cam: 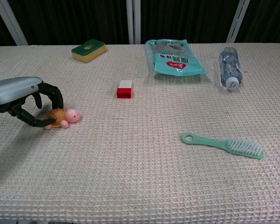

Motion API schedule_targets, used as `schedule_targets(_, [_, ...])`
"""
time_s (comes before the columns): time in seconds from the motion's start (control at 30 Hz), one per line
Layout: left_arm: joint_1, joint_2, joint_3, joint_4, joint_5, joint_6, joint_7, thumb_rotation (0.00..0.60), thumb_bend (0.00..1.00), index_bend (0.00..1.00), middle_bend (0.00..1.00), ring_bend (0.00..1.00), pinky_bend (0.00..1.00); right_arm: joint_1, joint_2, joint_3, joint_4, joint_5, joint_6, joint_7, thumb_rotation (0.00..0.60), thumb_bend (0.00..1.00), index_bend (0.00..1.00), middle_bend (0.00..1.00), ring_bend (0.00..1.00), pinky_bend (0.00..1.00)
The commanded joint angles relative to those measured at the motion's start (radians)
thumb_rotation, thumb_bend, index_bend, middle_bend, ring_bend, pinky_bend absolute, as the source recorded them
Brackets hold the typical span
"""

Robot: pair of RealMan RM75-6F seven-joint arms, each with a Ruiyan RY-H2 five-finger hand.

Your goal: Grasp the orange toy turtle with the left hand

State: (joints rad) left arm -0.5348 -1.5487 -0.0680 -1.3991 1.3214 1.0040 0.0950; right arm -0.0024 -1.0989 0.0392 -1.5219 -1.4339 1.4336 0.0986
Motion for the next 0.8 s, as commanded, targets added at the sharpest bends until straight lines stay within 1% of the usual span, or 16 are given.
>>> schedule_targets(0.03, [0.001, -0.01, -0.004, 0.01, -0.008, 0.005, 0.012, 0.6, 0.37, 0.55, 0.56, 0.37, 0.48, 0.0, 0.0, 0.0, 0.001, 0.001, -0.001, 0.0, 0.6, 0.17, 0.0, 0.0, 0.0, 0.0])
schedule_targets(0.1, [0.002, -0.018, -0.006, 0.017, -0.013, 0.01, 0.021, 0.6, 0.39, 0.64, 0.64, 0.45, 0.53, 0.0, -0.001, -0.001, 0.002, 0.001, -0.003, 0.001, 0.6, 0.17, 0.0, 0.0, 0.0, 0.0])
schedule_targets(0.2, [0.003, -0.025, -0.008, 0.02, -0.019, 0.012, 0.027, 0.6, 0.41, 0.72, 0.73, 0.53, 0.57, 0.0, 0.0, -0.001, 0.002, 0.001, -0.003, 0.002, 0.6, 0.17, 0.0, 0.0, 0.0, 0.0])
schedule_targets(0.27, [0.003, -0.027, -0.008, 0.022, -0.023, 0.012, 0.037, 0.6, 0.41, 0.74, 0.75, 0.55, 0.58, 0.0, 0.0, 0.0, 0.002, 0.001, -0.002, 0.002, 0.6, 0.17, 0.0, 0.0, 0.0, 0.0])
schedule_targets(0.43, [0.003, -0.028, -0.01, 0.02, -0.031, 0.015, 0.051, 0.6, 0.41, 0.75, 0.75, 0.56, 0.58, -0.001, 0.001, 0.0, 0.001, 0.0, 0.001, 0.003, 0.6, 0.17, 0.0, 0.0, 0.0, 0.0])
schedule_targets(0.5, [0.004, -0.027, -0.012, 0.017, -0.03, 0.02, 0.052, 0.6, 0.41, 0.75, 0.75, 0.56, 0.57, -0.001, 0.001, 0.001, 0.001, 0.001, 0.002, 0.003, 0.6, 0.17, 0.0, 0.0, 0.0, 0.0])
schedule_targets(0.53, [0.006, -0.025, -0.012, 0.014, -0.025, 0.026, 0.046, 0.6, 0.4, 0.73, 0.74, 0.55, 0.57, -0.001, 0.001, 0.002, 0.001, 0.001, 0.003, 0.004, 0.6, 0.17, 0.0, 0.0, 0.0, 0.0])
schedule_targets(0.57, [0.007, -0.022, -0.009, 0.011, -0.018, 0.028, 0.04, 0.6, 0.4, 0.66, 0.72, 0.52, 0.56, -0.002, 0.002, 0.002, 0.001, 0.001, 0.004, 0.004, 0.6, 0.17, 0.0, 0.0, 0.0, 0.0])
schedule_targets(0.6, [0.007, -0.01, -0.003, 0.003, -0.007, 0.026, 0.031, 0.6, 0.39, 0.58, 0.67, 0.47, 0.55, -0.002, 0.002, 0.002, 0.0, 0.0, 0.006, 0.005, 0.6, 0.17, 0.0, 0.0, 0.0, 0.0])
schedule_targets(0.63, [0.007, 0.002, 0.002, -0.005, 0.0, 0.022, 0.026, 0.6, 0.38, 0.45, 0.58, 0.39, 0.52, -0.003, 0.003, 0.003, 0.0, 0.0, 0.007, 0.005, 0.6, 0.17, 0.0, 0.0, 0.0, 0.0])
schedule_targets(0.67, [0.006, 0.016, 0.008, -0.017, 0.007, 0.017, 0.023, 0.6, 0.36, 0.3, 0.45, 0.27, 0.45, -0.003, 0.003, 0.003, -0.001, -0.001, 0.008, 0.005, 0.6, 0.17, 0.0, 0.0, 0.0, 0.0])
schedule_targets(0.7, [0.006, 0.031, 0.012, -0.029, 0.014, 0.016, 0.02, 0.6, 0.34, 0.2, 0.33, 0.18, 0.37, -0.003, 0.004, 0.003, -0.001, -0.001, 0.009, 0.005, 0.6, 0.17, 0.0, 0.0, 0.0, 0.0])
schedule_targets(0.73, [0.011, 0.048, 0.013, -0.044, 0.024, 0.031, 0.019, 0.6, 0.34, 0.15, 0.25, 0.12, 0.31, -0.004, 0.005, 0.004, -0.002, -0.001, 0.01, 0.005, 0.6, 0.17, 0.0, 0.0, 0.0, 0.0])
schedule_targets(0.77, [0.018, 0.057, 0.014, -0.052, 0.034, 0.049, 0.02, 0.6, 0.32, 0.1, 0.16, 0.05, 0.2, -0.004, 0.006, 0.003, -0.003, -0.001, 0.011, 0.005, 0.6, 0.17, 0.0, 0.0, 0.0, 0.0])
schedule_targets(0.8, [0.027, 0.067, 0.016, -0.06, 0.042, 0.069, 0.021, 0.6, 0.31, 0.08, 0.09, 0.02, 0.11, -0.004, 0.006, 0.003, -0.004, -0.002, 0.011, 0.005, 0.6, 0.17, 0.0, 0.0, 0.0, 0.0])
